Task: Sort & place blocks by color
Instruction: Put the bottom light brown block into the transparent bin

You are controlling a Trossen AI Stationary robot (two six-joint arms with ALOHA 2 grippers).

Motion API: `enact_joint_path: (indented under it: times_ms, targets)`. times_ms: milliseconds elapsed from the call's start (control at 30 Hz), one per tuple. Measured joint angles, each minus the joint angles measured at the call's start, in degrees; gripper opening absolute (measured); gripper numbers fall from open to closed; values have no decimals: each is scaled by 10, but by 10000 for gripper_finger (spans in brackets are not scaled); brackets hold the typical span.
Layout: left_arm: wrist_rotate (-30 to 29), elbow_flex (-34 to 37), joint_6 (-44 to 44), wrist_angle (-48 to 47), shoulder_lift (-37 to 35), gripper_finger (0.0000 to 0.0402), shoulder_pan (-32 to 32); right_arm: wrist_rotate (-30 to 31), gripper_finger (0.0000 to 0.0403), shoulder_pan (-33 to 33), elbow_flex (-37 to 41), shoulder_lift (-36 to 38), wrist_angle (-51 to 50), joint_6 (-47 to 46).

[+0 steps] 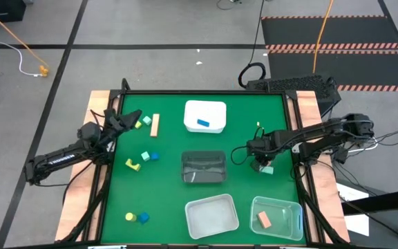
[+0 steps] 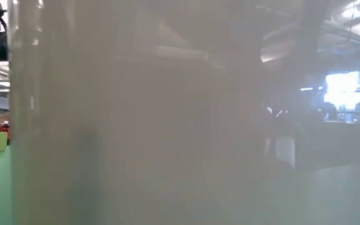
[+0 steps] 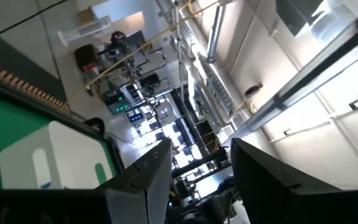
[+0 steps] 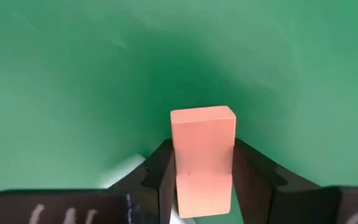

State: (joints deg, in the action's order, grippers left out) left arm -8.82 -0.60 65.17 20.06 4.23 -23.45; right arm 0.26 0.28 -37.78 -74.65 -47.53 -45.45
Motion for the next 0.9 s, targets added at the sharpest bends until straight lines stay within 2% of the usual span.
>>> enact_joint_path:
  times_ms: [167,333,533,700,900]
  targets:
    - [23,0,-50,36,0,163,11,2,110,0,0,38,91,-30]
    - [42,0,-42,57,0,163,24,6,110,-5,-1,56,255,-24]
    - [43,-17,-118,83,29,163,49,76,110,-23,-1,59,484,1]
    - [43,-71,-227,70,108,163,68,102,110,-47,-1,59,604,3]
    - [43,-175,-377,13,254,163,93,102,116,-67,-1,59,693,-3]
